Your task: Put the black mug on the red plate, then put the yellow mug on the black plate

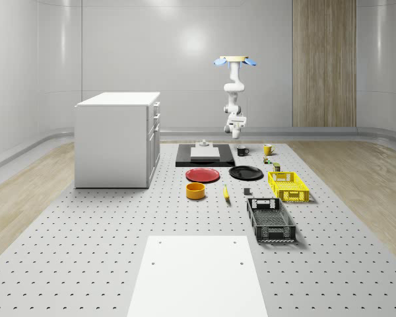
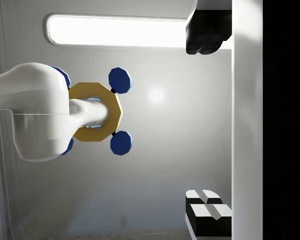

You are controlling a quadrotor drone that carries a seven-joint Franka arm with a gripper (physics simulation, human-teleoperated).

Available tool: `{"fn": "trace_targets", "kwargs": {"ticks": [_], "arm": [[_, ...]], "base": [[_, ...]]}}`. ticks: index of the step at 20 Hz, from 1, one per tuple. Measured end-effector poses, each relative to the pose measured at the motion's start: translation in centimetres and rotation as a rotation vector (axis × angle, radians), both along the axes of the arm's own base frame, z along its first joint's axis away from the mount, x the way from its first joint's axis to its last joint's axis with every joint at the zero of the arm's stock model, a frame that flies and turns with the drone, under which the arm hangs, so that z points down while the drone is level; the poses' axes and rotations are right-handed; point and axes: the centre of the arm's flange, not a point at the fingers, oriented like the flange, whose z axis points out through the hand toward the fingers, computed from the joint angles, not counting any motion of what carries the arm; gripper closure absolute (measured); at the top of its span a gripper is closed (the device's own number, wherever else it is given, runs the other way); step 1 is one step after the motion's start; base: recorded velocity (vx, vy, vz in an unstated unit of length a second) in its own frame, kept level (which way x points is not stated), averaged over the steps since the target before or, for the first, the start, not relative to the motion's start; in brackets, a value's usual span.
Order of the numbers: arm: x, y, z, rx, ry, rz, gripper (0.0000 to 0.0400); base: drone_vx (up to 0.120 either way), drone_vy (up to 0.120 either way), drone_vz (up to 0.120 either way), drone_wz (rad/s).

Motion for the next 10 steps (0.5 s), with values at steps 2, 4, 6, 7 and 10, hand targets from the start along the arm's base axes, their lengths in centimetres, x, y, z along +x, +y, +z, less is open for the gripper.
{"fn": "trace_targets", "kwargs": {"ticks": [2,4,6,7,10], "arm": [[0.0,0.4,0.0,-0.037,-0.001,-0.001,0.0000],[0.0,0.9,-0.1,-0.089,-0.003,-0.002,0.0000],[0.0,1.6,-0.3,-0.162,-0.004,-0.005,0.0000],[0.0,2.0,-0.4,-0.209,-0.005,-0.006,0.0000],[0.0,3.8,-1.2,-0.402,-0.007,-0.011,0.0000]], "base": [[0.120,0.000,0.000,0.000],[0.020,0.000,0.000,0.000],[0.000,0.000,0.000,0.000],[0.000,0.000,-0.120,0.000],[0.000,0.000,-0.120,0.000]]}}
